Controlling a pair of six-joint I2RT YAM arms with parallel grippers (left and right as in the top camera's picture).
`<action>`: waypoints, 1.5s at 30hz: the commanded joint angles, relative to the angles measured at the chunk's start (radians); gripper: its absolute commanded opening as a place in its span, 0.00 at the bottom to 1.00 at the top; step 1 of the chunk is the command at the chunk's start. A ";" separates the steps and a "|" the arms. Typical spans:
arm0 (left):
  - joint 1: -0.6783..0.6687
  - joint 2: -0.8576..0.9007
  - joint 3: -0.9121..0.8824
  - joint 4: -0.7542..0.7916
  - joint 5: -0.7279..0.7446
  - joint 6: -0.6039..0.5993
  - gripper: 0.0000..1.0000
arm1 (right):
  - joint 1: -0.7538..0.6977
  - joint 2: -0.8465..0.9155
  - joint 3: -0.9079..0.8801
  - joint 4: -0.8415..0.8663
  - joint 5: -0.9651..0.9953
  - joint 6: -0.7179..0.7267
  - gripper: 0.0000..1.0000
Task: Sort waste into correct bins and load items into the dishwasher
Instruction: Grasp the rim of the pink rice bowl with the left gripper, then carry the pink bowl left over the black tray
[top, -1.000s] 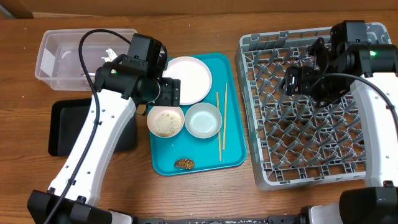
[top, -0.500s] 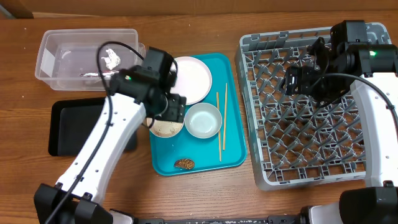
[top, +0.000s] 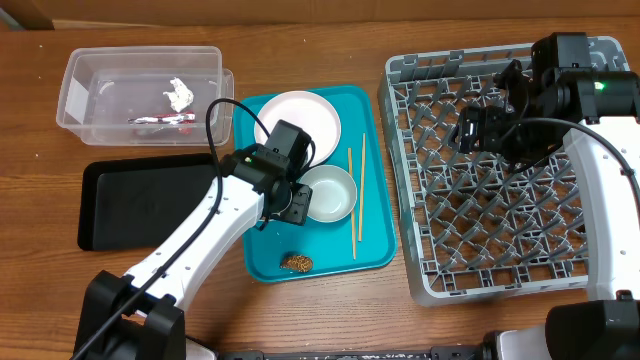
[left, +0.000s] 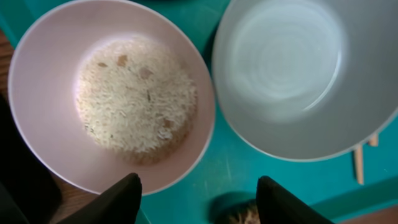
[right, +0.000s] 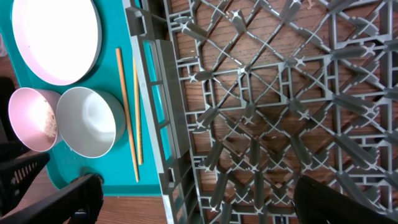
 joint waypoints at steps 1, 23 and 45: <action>-0.005 0.006 -0.037 0.039 -0.095 0.008 0.61 | 0.001 -0.002 -0.006 0.005 0.009 0.007 1.00; -0.006 0.106 -0.101 0.106 -0.042 0.007 0.54 | 0.001 -0.002 -0.006 0.002 0.009 0.007 1.00; -0.003 0.140 0.070 0.000 -0.046 0.007 0.04 | 0.001 -0.002 -0.006 -0.002 0.010 0.006 1.00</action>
